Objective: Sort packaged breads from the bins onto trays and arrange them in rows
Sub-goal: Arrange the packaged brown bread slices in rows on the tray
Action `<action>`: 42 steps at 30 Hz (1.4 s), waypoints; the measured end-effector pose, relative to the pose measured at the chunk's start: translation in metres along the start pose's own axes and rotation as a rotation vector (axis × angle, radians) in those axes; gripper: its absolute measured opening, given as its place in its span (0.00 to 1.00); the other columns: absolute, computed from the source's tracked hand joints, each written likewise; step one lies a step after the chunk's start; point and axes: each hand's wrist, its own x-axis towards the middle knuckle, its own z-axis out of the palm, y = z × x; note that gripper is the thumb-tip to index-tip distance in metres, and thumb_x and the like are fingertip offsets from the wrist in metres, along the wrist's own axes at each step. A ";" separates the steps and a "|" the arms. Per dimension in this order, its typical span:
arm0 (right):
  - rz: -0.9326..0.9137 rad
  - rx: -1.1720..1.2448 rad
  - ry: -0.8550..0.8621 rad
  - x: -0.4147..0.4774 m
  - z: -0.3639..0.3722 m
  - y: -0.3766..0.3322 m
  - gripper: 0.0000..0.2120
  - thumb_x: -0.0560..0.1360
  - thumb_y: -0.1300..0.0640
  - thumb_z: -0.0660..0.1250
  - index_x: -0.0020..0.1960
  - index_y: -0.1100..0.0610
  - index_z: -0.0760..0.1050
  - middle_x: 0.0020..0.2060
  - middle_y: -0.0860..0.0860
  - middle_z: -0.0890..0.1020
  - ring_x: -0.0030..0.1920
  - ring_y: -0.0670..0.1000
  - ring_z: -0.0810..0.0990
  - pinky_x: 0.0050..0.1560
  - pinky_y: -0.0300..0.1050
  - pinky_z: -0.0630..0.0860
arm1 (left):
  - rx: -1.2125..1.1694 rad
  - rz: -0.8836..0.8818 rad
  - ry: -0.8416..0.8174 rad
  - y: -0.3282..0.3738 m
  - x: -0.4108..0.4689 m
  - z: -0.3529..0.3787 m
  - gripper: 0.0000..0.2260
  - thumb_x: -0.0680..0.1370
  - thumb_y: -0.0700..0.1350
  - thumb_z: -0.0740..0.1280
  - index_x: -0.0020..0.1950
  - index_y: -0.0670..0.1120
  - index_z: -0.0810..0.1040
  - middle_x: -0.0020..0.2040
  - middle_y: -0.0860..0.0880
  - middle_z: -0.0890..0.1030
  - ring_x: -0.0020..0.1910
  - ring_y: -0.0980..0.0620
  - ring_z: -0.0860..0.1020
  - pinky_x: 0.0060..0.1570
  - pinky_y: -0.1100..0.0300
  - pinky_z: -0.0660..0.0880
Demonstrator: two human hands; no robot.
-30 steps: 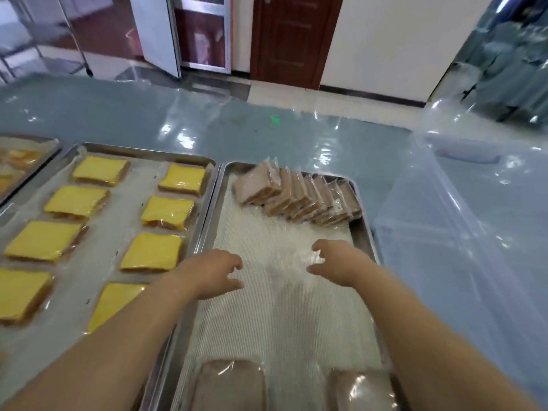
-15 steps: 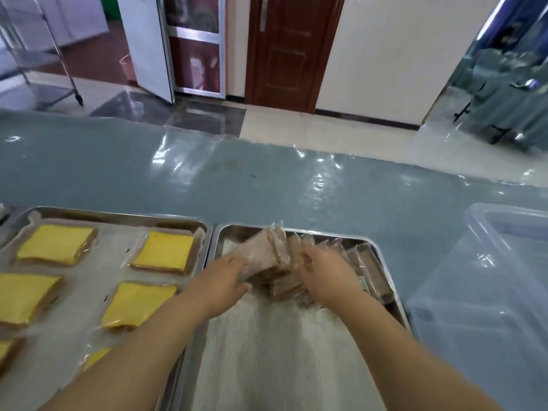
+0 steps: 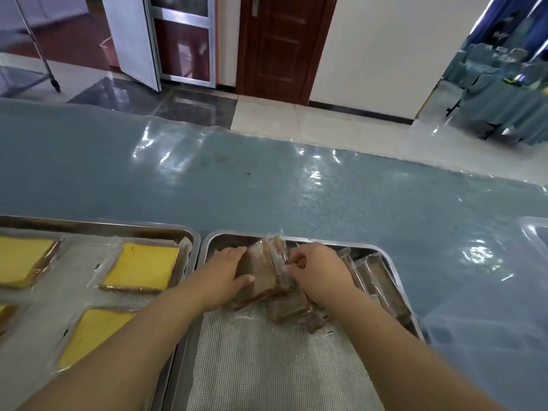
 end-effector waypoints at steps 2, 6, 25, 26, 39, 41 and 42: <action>0.000 0.013 -0.004 0.002 0.003 -0.001 0.07 0.74 0.46 0.68 0.48 0.47 0.81 0.45 0.46 0.80 0.43 0.48 0.80 0.47 0.50 0.80 | -0.017 -0.008 0.035 -0.002 -0.004 -0.001 0.26 0.78 0.54 0.63 0.74 0.50 0.60 0.70 0.50 0.66 0.67 0.52 0.69 0.65 0.55 0.70; 0.021 -0.063 -0.015 0.004 0.003 -0.001 0.07 0.74 0.49 0.68 0.39 0.49 0.79 0.40 0.47 0.80 0.38 0.48 0.80 0.39 0.43 0.78 | -0.018 -0.019 0.113 -0.001 -0.012 0.002 0.27 0.77 0.54 0.65 0.73 0.50 0.61 0.69 0.51 0.67 0.65 0.52 0.70 0.64 0.55 0.71; 0.181 0.526 0.407 -0.147 -0.030 0.018 0.08 0.78 0.58 0.64 0.40 0.52 0.71 0.34 0.47 0.77 0.32 0.45 0.74 0.31 0.37 0.69 | -0.351 -0.034 0.176 0.041 -0.140 0.027 0.11 0.77 0.54 0.65 0.54 0.53 0.68 0.48 0.58 0.74 0.46 0.60 0.74 0.41 0.64 0.74; 0.190 0.554 0.418 -0.162 -0.028 0.022 0.07 0.78 0.58 0.64 0.41 0.52 0.71 0.34 0.47 0.77 0.32 0.44 0.73 0.31 0.36 0.68 | -0.352 -0.040 0.166 0.044 -0.149 0.033 0.11 0.77 0.54 0.65 0.55 0.53 0.67 0.48 0.57 0.74 0.47 0.58 0.74 0.41 0.64 0.73; 0.296 0.447 0.008 -0.269 0.010 0.121 0.11 0.79 0.64 0.61 0.53 0.48 0.73 0.49 0.47 0.77 0.50 0.48 0.76 0.44 0.37 0.73 | -0.228 -0.072 -0.239 0.055 -0.216 0.105 0.16 0.73 0.52 0.70 0.59 0.56 0.70 0.51 0.57 0.75 0.49 0.56 0.76 0.49 0.54 0.78; 0.317 0.300 -0.074 -0.269 0.011 0.130 0.11 0.79 0.62 0.61 0.54 0.48 0.75 0.51 0.48 0.79 0.53 0.50 0.78 0.51 0.46 0.76 | -0.084 -0.070 -0.230 0.058 -0.215 0.114 0.18 0.74 0.53 0.70 0.62 0.56 0.71 0.57 0.55 0.75 0.54 0.54 0.75 0.55 0.52 0.75; 0.329 0.235 -0.096 -0.269 0.011 0.131 0.12 0.79 0.60 0.61 0.58 0.48 0.75 0.55 0.48 0.79 0.55 0.51 0.77 0.54 0.49 0.76 | 0.016 -0.055 -0.208 0.060 -0.214 0.118 0.20 0.74 0.54 0.69 0.64 0.55 0.70 0.60 0.54 0.74 0.56 0.53 0.74 0.57 0.51 0.73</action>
